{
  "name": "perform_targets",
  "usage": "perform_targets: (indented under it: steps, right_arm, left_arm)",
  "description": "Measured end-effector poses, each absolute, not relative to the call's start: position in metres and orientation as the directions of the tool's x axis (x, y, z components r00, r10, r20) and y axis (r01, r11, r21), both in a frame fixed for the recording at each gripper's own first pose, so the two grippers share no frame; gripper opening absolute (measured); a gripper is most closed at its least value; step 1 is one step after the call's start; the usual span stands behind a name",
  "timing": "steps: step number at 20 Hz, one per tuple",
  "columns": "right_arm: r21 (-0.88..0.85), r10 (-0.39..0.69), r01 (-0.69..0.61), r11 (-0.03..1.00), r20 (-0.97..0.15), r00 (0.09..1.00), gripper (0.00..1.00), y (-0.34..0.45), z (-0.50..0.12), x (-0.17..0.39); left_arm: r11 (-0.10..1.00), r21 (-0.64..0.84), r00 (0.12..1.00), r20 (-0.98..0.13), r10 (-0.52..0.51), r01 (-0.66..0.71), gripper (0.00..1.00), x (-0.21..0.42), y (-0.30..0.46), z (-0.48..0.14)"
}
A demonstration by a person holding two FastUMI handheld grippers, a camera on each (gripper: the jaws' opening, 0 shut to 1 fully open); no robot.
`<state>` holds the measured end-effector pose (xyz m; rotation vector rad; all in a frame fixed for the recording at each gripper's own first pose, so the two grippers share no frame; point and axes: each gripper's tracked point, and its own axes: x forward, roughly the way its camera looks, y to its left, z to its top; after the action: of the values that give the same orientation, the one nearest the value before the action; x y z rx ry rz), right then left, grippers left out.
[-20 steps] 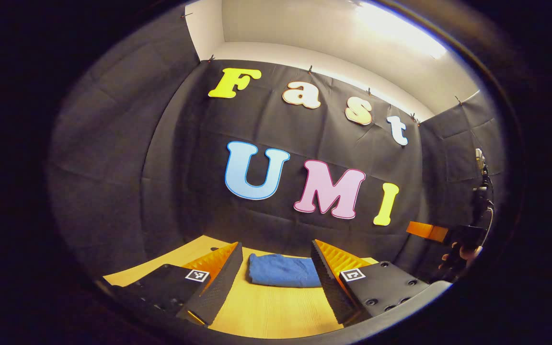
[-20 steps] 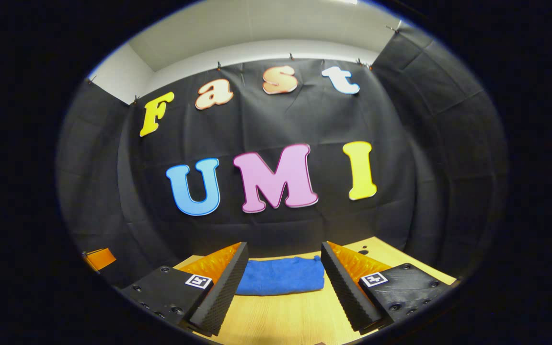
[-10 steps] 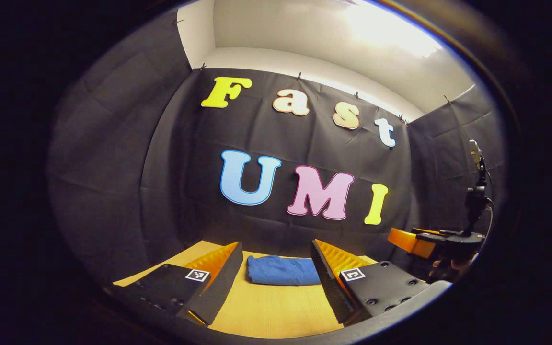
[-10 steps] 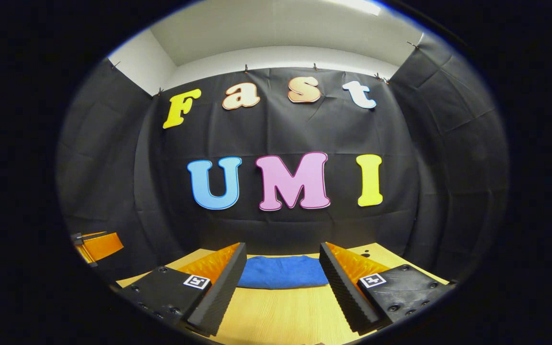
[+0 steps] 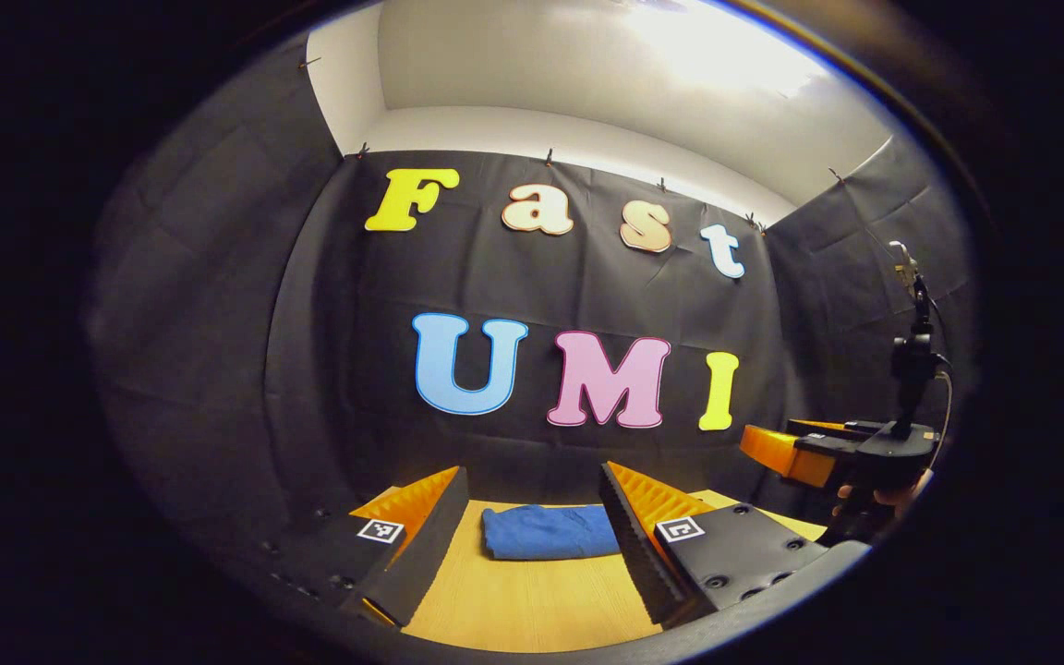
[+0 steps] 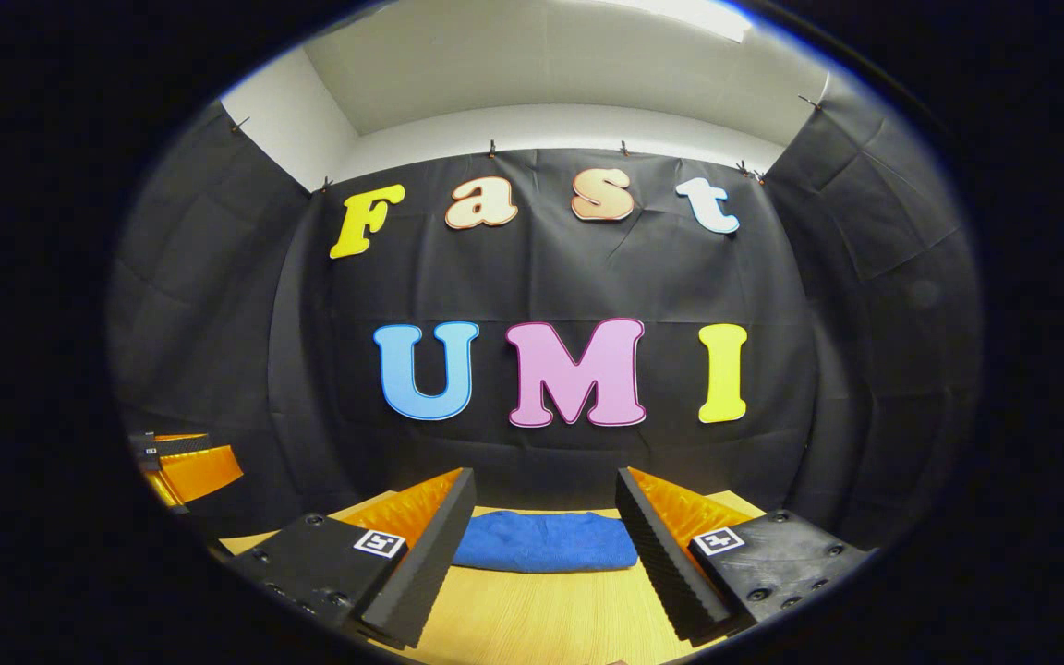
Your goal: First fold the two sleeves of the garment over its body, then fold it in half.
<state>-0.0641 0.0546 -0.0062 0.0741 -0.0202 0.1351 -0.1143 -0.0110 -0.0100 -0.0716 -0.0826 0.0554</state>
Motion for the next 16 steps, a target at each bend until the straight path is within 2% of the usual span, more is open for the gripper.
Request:
perform_targets:
  steps: [5,14,16]
  right_arm:
    - [0.070,0.110,-0.111,0.991,0.010,0.994,0.96,0.047,-0.010,-0.068]
    - [0.060,0.064,-0.063,0.996,-0.027,0.998,0.96,0.038,-0.020,-0.078]
    - [0.057,0.064,-0.062,0.996,-0.037,0.997,0.96,0.040,-0.022,-0.080]
  left_arm:
    - [0.998,-0.030,0.996,0.073,0.055,-0.052,0.80,-0.110,-0.011,-0.012]
    - [0.996,-0.043,0.996,0.048,0.081,-0.079,0.84,-0.112,0.003,-0.022]
    - [0.996,-0.056,0.997,0.036,0.075,-0.073,0.82,-0.111,0.006,-0.027]
